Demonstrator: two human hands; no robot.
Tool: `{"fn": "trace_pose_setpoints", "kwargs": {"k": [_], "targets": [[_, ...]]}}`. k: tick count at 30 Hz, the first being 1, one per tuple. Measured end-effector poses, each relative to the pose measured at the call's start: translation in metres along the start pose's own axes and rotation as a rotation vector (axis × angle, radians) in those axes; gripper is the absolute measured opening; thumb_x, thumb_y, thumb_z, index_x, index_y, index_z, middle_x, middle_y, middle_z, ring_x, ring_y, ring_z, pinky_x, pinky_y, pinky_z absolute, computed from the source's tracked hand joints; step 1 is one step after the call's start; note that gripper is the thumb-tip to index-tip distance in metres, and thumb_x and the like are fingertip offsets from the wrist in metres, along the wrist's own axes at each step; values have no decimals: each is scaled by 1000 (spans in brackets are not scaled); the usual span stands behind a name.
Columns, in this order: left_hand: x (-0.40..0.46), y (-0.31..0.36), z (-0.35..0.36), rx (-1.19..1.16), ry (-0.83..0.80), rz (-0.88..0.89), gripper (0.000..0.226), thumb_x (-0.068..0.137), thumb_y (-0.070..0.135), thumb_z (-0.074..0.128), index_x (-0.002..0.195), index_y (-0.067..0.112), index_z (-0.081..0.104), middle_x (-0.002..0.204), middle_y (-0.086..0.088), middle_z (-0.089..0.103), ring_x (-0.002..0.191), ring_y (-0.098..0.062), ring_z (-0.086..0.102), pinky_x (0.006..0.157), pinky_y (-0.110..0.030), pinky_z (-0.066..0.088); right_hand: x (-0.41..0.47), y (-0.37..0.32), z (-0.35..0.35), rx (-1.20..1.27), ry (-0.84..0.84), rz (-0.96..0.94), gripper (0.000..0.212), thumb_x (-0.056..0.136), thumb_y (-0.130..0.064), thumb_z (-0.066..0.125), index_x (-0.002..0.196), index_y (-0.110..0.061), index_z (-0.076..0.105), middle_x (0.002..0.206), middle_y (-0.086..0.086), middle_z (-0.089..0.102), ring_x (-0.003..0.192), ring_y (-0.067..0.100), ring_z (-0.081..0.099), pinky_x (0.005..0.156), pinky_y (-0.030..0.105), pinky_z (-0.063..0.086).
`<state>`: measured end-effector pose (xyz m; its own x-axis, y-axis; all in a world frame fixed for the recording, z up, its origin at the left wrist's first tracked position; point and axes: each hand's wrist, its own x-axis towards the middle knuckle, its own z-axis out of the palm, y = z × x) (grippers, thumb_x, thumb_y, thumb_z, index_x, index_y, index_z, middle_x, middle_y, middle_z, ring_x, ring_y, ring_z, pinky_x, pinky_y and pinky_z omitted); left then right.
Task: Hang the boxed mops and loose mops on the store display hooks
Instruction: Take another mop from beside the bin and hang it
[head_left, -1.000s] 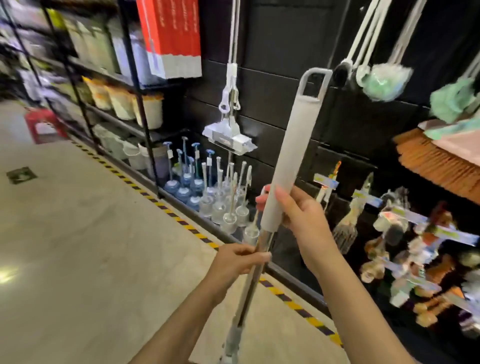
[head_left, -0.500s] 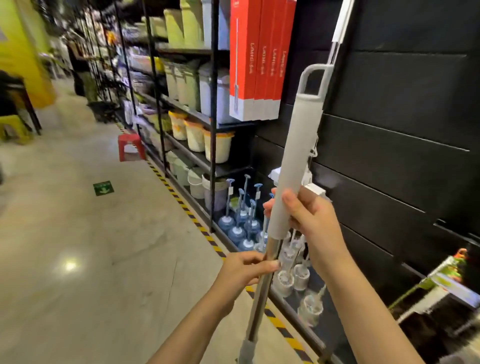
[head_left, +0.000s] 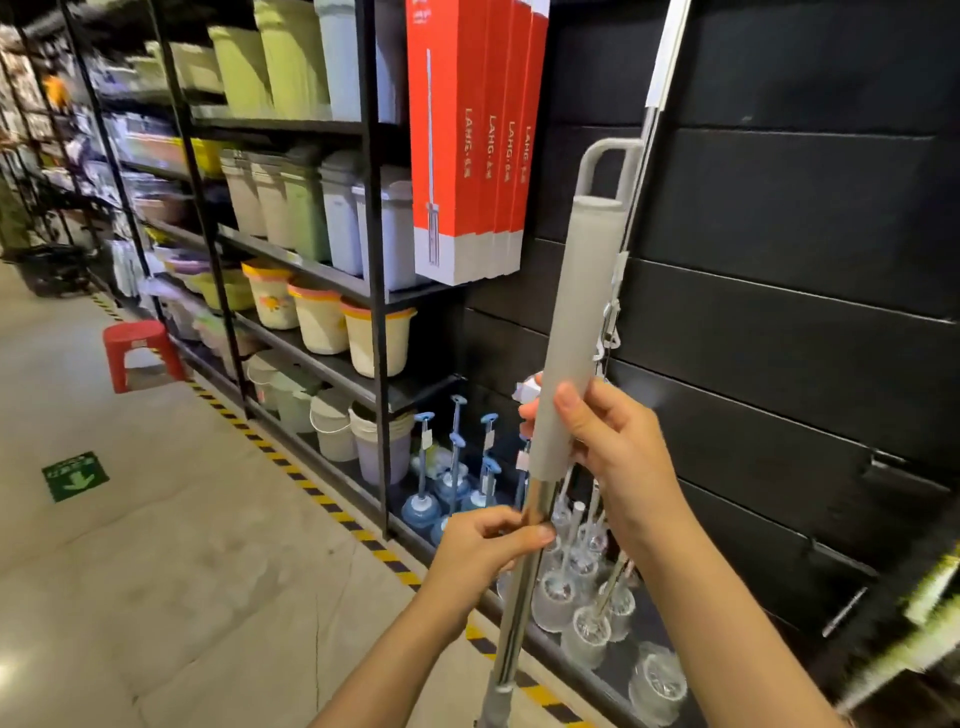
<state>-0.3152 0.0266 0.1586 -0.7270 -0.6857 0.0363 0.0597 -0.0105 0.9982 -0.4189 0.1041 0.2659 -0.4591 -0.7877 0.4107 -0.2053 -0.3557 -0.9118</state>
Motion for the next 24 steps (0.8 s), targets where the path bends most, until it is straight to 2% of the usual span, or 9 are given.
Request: {"fn": "trace_pose_setpoints", "kwargs": {"k": [1, 3, 6, 10, 13, 17, 19, 22, 24], "targets": [[12, 3, -8, 22, -24, 6, 13, 76, 26, 74, 64, 25, 73, 69, -2, 59, 72, -14, 56, 71, -27, 46, 10, 2, 4, 2, 31, -1, 29, 78, -42, 61, 97, -22, 68, 90, 2, 76, 85, 20, 72, 76, 32, 59], [36, 6, -21, 52, -70, 6, 10, 76, 31, 74, 68, 27, 75, 71, 0, 62, 71, -11, 57, 68, -23, 46, 29, 7, 7, 27, 79, 7, 30, 75, -41, 63, 99, -24, 67, 92, -1, 76, 87, 18, 72, 73, 30, 59], [69, 8, -34, 39, -126, 34, 15, 78, 30, 73, 65, 24, 74, 53, 12, 52, 51, -3, 46, 53, -11, 37, 58, 16, 7, 35, 127, 12, 27, 78, -36, 62, 103, -27, 63, 92, -6, 76, 88, 15, 72, 66, 22, 57], [128, 7, -58, 56, -160, 25, 13, 76, 36, 73, 68, 26, 76, 64, 2, 57, 68, -9, 55, 71, -23, 47, 115, 41, 11, 43, 175, -2, 35, 78, -34, 63, 110, -23, 61, 92, -3, 75, 87, 14, 72, 66, 22, 56], [172, 12, -71, 51, -156, 11, 24, 66, 48, 74, 71, 25, 78, 69, -4, 56, 71, -15, 54, 74, -26, 47, 163, 61, 12, 34, 183, -33, 35, 75, -36, 64, 108, -23, 62, 88, -5, 75, 82, 11, 72, 64, 20, 55], [233, 24, -88, 57, -166, -5, 31, 61, 51, 74, 74, 23, 78, 75, 9, 74, 82, -7, 71, 84, -30, 56, 228, 79, 10, 29, 172, -76, 41, 75, -39, 63, 110, -19, 62, 89, 0, 75, 80, 15, 73, 66, 24, 57], [263, 32, -92, 81, -158, 19, 34, 63, 51, 73, 78, 21, 79, 78, 9, 74, 82, -6, 71, 75, -23, 56, 259, 84, 7, 35, 155, -93, 44, 76, -39, 61, 113, -16, 61, 92, 3, 73, 80, 16, 72, 66, 23, 57], [304, 40, -92, 57, -140, 61, 32, 66, 48, 74, 74, 17, 78, 71, 4, 70, 69, -5, 67, 62, -13, 51, 300, 90, -2, 42, 139, -116, 44, 77, -38, 60, 114, -14, 61, 90, 3, 71, 77, 14, 72, 64, 20, 55], [329, 42, -92, 50, -145, 77, 23, 74, 40, 75, 70, 17, 78, 64, 7, 66, 59, -2, 63, 54, -10, 47, 324, 96, -7, 37, 145, -133, 40, 77, -38, 60, 111, -17, 62, 88, 1, 72, 77, 14, 72, 64, 19, 55]]}}
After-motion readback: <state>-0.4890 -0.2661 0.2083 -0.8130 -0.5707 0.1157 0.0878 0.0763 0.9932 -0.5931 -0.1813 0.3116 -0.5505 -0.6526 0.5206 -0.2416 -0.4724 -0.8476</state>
